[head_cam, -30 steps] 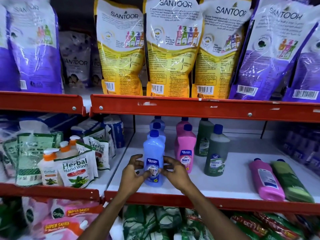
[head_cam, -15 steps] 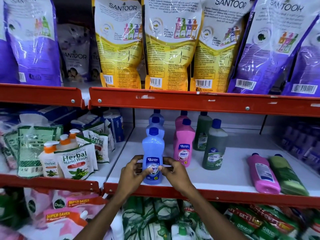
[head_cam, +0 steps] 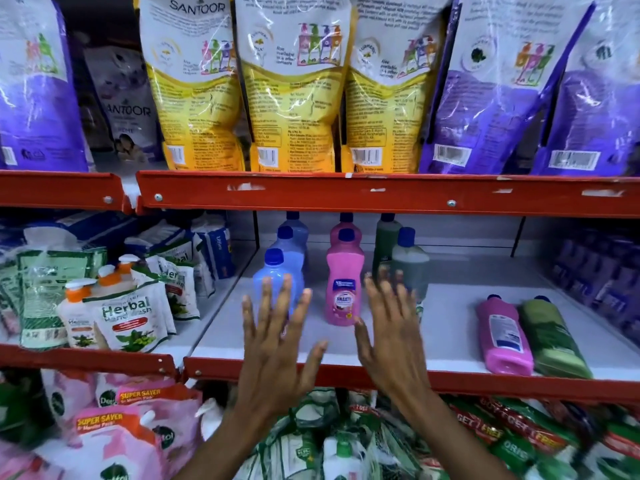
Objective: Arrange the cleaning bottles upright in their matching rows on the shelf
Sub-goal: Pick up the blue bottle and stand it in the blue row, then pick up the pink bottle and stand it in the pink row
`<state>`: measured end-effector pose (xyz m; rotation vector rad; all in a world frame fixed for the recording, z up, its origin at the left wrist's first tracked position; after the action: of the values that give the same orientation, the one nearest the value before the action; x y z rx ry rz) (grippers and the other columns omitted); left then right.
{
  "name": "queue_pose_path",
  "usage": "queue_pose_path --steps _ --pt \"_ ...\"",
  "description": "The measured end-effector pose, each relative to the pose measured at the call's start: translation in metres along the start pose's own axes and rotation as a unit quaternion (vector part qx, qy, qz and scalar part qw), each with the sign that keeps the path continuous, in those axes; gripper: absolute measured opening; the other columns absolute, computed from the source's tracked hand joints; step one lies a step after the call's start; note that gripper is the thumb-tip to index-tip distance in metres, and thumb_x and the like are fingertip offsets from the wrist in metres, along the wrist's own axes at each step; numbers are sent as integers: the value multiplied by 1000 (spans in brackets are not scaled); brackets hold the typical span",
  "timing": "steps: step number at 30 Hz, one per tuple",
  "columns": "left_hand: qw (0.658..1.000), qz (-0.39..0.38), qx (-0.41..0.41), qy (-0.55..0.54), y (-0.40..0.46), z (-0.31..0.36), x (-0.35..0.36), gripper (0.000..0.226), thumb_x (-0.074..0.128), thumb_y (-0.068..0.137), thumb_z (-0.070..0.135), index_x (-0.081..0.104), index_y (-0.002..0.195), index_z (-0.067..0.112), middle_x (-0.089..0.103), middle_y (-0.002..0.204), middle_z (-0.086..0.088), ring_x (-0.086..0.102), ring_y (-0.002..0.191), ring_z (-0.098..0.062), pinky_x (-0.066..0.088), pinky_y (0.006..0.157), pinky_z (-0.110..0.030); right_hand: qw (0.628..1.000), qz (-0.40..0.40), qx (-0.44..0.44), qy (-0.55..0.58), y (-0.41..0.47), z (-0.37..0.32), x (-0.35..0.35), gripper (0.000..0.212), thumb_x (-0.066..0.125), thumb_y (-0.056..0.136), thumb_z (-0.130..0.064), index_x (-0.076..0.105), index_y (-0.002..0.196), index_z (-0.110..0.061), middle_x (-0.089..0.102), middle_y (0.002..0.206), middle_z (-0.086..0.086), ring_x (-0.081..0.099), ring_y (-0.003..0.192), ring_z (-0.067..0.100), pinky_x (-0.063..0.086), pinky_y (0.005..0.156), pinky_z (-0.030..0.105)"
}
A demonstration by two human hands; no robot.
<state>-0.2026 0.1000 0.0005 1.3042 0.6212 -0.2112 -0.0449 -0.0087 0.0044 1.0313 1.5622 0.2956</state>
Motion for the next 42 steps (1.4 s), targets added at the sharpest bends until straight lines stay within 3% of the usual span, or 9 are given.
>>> queue_pose_path --steps 9,14,17,19,24,29,35,38,42 --pt "982 -188 33 -6 42 120 107 67 25 98 57 4 156 30 5 167 3 -10 154 -20 2 123 -60 977 -18 87 -194 -17 152 -66 62 30 99 -40 14 153 -13 4 164 11 -6 151 33 -6 119 60" --pt "959 -273 50 -49 59 180 163 65 17 99 51 3 156 22 2 167 0 -20 152 -18 -10 123 -46 951 -103 176 -232 -32 225 -78 65 17 95 -38 31 146 -2 29 157 17 11 149 35 4 115 64" --pt "930 -358 3 -78 68 205 191 61 19 100 48 25 152 15 37 157 -14 24 150 -30 24 122 -45 946 -145 184 -222 -38 241 -86 59 21 93 -36 54 132 -9 53 143 17 41 139 33 -2 116 64" --pt "910 -401 -51 -96 76 217 209 50 28 99 44 47 135 14 62 132 -19 54 124 -34 45 103 -42 948 -168 173 -209 -40 244 -92 41 31 93 -31 65 113 -17 69 122 10 56 121 31 -4 117 62" --pt "840 -460 -228 -179 102 231 248 51 52 91 52 70 110 7 72 117 -17 67 104 -31 52 89 -35 952 -178 167 -187 -37 254 -94 37 35 86 -29 69 94 -17 74 99 7 62 104 28 3 116 56" --pt "735 -446 -391 -329 109 229 258 47 81 74 35 72 107 3 76 107 -17 73 83 -25 61 76 -37 960 -176 156 -153 -40 255 -92 31 38 88 -28 67 92 -18 73 102 6 60 103 27 15 114 52" --pt "730 -362 -405 -414 108 217 241 34 80 74 5 69 103 -10 74 98 -20 71 62 -18 63 62 -29 979 -96 176 -42 -42 246 -87 36 41 95 -34 61 118 -14 59 134 8 42 133 25 23 121 45" --pt "742 -321 -369 -459 103 196 209 37 75 78 -2 64 112 -5 72 104 -17 71 70 -16 61 60 -21 974 -39 199 105 -37 220 -89 39 52 95 -40 53 129 -20 62 125 0 53 114 13 50 98 32" --pt "747 -267 -325 -514 87 145 162 40 71 81 -4 59 118 5 75 109 -10 75 88 -17 62 74 -26 930 -7 199 308 -23 165 -81 38 65 91 -22 57 128 -22 70 114 -10 65 89 -9 49 69 4"
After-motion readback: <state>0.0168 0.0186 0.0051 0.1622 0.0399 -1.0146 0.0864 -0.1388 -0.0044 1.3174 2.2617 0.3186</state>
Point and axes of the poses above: each hand's wrist, its own y-axis towards the middle knuckle, its own x-axis out of the palm, z = x × y, the point moved 1 cm from there along y, towards the middle knuckle
